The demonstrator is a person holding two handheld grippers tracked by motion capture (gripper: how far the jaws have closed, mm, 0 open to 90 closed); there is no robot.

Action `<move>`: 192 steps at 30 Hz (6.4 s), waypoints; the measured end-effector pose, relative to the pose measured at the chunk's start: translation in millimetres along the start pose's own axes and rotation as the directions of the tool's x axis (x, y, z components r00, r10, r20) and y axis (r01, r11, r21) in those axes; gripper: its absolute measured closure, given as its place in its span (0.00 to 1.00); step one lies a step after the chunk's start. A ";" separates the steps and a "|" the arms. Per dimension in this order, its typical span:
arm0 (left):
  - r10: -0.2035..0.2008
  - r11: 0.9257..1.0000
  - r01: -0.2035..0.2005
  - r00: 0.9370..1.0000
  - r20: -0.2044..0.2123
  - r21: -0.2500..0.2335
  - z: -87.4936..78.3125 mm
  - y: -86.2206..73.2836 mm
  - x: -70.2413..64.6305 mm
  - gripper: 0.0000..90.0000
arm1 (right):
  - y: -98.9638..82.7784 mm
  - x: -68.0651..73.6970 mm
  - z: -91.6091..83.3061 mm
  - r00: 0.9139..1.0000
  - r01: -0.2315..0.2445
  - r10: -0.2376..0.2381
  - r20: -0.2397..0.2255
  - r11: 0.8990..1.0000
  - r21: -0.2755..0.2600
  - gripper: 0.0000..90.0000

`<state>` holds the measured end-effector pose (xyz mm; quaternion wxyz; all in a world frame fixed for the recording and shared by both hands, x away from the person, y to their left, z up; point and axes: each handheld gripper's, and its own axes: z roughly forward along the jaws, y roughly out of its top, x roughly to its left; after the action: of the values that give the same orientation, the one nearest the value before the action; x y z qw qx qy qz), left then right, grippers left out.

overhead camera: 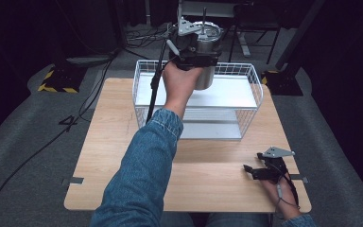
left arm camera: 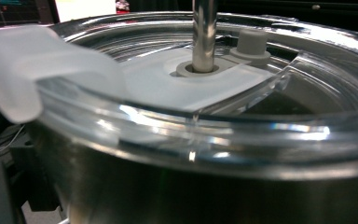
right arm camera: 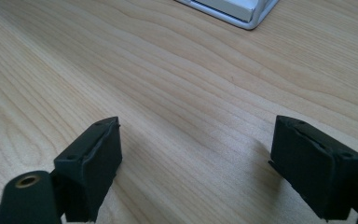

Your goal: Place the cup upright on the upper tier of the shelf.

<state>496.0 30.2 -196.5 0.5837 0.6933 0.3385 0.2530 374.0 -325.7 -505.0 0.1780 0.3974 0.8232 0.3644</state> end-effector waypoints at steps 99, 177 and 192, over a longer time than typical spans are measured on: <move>0.004 1.000 -0.004 1.000 0.012 -0.012 -99.4 -44.6 -5.6 0.00 | 1.1 -0.2 1.2 1.000 0.011 -0.011 -0.014 1.000 0.002 0.18; -0.017 0.947 0.037 0.998 -0.065 0.318 -195.9 -330.6 45.2 0.02 | -0.7 0.6 -0.7 1.000 0.019 -0.019 -0.016 1.000 -0.001 0.19; 0.033 0.861 0.006 0.997 -0.069 0.508 -183.4 -346.2 40.8 0.08 | -0.9 0.7 -1.1 1.000 0.023 -0.023 -0.021 1.000 -0.001 0.20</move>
<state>325.1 209.4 -502.9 0.3657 0.8148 0.4100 0.1848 372.5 -326.0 -505.0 0.1737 0.3840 0.8295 0.3666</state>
